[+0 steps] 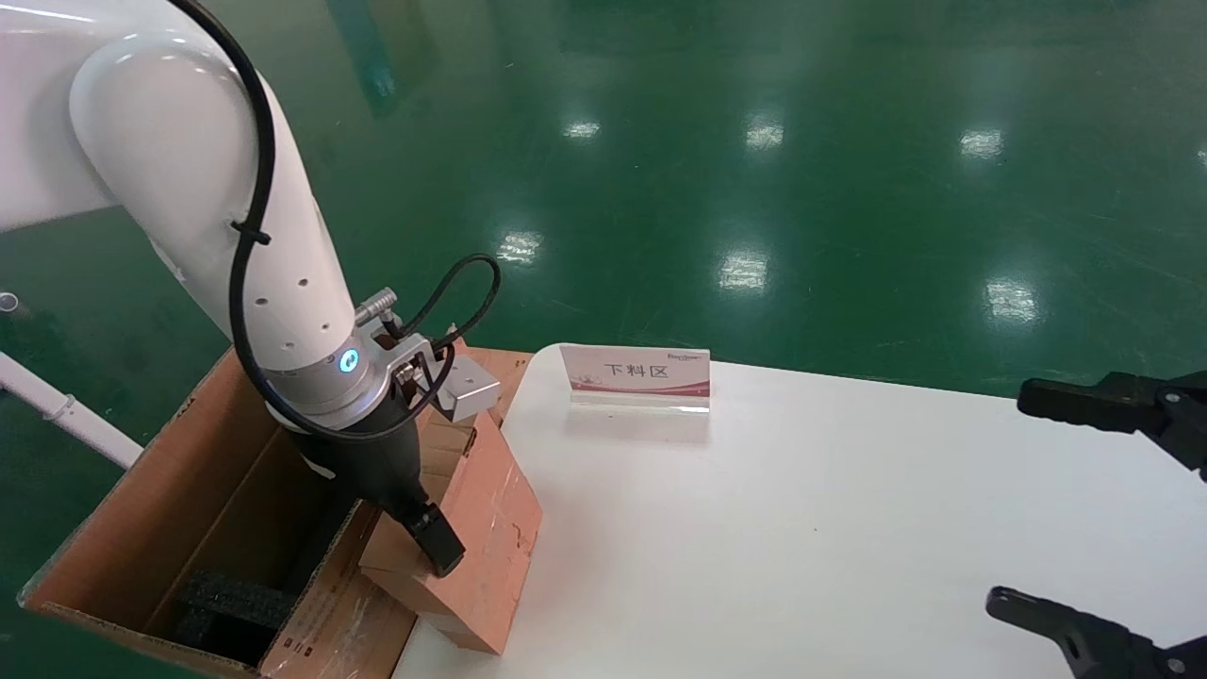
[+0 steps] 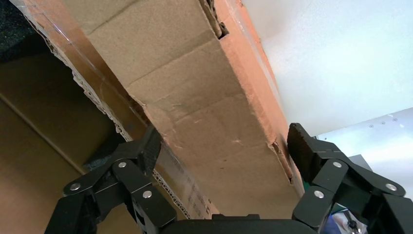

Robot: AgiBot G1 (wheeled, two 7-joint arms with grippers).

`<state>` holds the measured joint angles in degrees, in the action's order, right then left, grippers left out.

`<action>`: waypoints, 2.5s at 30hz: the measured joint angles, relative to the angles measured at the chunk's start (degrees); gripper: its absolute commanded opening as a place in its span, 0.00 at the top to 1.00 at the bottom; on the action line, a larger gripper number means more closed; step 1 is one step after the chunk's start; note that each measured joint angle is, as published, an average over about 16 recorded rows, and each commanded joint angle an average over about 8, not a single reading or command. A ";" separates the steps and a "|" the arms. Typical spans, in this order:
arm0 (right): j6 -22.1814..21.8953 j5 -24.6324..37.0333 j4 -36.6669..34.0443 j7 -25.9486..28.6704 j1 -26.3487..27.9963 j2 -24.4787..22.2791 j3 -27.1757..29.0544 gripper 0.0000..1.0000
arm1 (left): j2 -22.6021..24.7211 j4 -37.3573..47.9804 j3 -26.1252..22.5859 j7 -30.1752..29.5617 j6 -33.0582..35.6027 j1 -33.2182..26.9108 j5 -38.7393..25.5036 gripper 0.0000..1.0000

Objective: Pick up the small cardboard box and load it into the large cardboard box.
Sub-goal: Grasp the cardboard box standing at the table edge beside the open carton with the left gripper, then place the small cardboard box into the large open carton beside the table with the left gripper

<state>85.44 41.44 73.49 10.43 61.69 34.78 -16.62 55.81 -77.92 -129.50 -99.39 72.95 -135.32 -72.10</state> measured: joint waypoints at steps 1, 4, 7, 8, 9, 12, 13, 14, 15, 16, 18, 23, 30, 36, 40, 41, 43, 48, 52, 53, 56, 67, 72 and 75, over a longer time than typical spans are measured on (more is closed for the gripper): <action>0.00 0.00 0.00 0.00 0.00 0.00 0.00 1.00 | -0.01 0.00 0.00 0.00 0.01 0.00 0.01 1.00; 0.00 0.00 0.00 0.00 0.00 0.00 0.00 1.00 | -0.03 0.00 0.02 0.01 0.02 -0.01 0.05 1.00; 0.00 0.00 0.00 0.00 0.00 0.00 0.01 1.00 | -0.05 0.00 0.03 0.01 0.03 -0.02 0.07 1.00; 0.00 0.00 0.00 0.00 0.00 0.00 0.01 1.00 | -0.05 0.00 0.03 0.01 0.04 -0.03 0.08 1.00; 0.00 0.00 0.00 0.00 0.00 0.00 0.01 1.00 | -0.05 0.00 0.04 0.02 0.04 -0.03 0.09 1.00; 0.00 0.00 0.00 0.00 0.00 0.00 0.01 1.00 | -0.07 0.00 0.05 0.02 0.05 -0.04 0.11 1.00; 0.00 0.00 0.00 0.00 0.00 0.00 0.01 1.00 | -0.07 0.00 0.05 0.02 0.05 -0.04 0.11 1.00; 0.00 0.00 0.00 0.00 0.00 0.00 0.01 1.00 | -0.07 0.00 0.06 0.02 0.06 -0.05 0.12 1.00; 0.00 0.00 0.00 0.00 0.00 0.00 0.01 1.00 | -0.08 0.00 0.06 0.02 0.06 -0.05 0.12 1.00; 0.00 0.00 0.00 0.00 0.00 0.00 0.01 1.00 | -0.08 0.00 0.06 0.02 0.06 -0.05 0.13 1.00; 0.00 0.00 0.00 0.00 0.00 0.00 0.01 1.00 | -0.08 0.00 0.07 0.02 0.06 -0.06 0.14 1.00; 0.00 0.00 0.00 0.00 0.00 0.00 0.01 1.00 | -0.04 0.24 0.10 0.12 0.11 -0.01 0.21 1.00; 0.01 0.00 -0.02 -0.01 0.01 0.00 0.00 1.00 | -0.87 1.07 0.62 1.52 0.67 -0.62 1.34 1.00; 0.01 -0.01 -0.04 -0.02 0.02 0.00 -0.01 1.00 | -3.23 2.12 1.90 4.23 1.90 -3.07 3.42 1.00; 0.01 -0.02 -0.05 -0.03 0.03 0.00 -0.03 1.00 | -5.83 3.10 3.37 6.75 2.94 -6.35 5.00 1.00; 0.01 -0.02 -0.05 -0.03 0.03 0.00 -0.03 1.00 | -6.54 3.41 3.77 7.40 3.21 -7.35 5.33 1.00; 0.01 -0.03 -0.05 -0.03 0.04 0.00 -0.04 1.00 | -7.97 4.20 4.58 8.71 3.83 -9.54 5.84 1.00; 0.01 -0.04 -0.06 -0.04 0.04 -0.01 -0.06 1.00 | -11.28 7.06 6.43 11.90 5.76 -15.50 6.20 1.00; 0.00 -0.05 -0.06 -0.05 0.05 -0.02 -0.07 1.00 | -13.52 10.09 7.53 14.47 7.89 -20.21 5.62 1.00; 0.00 -0.05 -0.06 -0.05 0.05 -0.02 -0.08 1.00 | -13.99 10.89 7.73 15.11 8.51 -21.27 5.38 1.00; 0.00 -0.06 -0.06 -0.06 0.05 -0.02 -0.09 1.00 | -15.20 13.35 8.21 17.00 10.57 -24.04 4.63 1.00; -0.02 -0.08 -0.06 -0.08 0.06 -0.04 -0.13 1.00 | -17.73 20.69 6.40 23.86 16.91 -28.92 1.22 1.00; -0.03 -0.09 -0.06 -0.09 0.06 -0.04 -0.14 0.83 | -18.37 22.95 3.20 26.62 18.00 -29.24 0.35 1.00; -0.03 -0.10 -0.06 -0.09 0.06 -0.05 -0.15 0.45 | -18.62 24.01 0.57 28.10 18.18 -29.22 0.20 1.00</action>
<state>85.41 41.34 73.43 10.34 61.76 34.73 -16.78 37.19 -53.91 -128.93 -71.29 91.13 -164.54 -71.90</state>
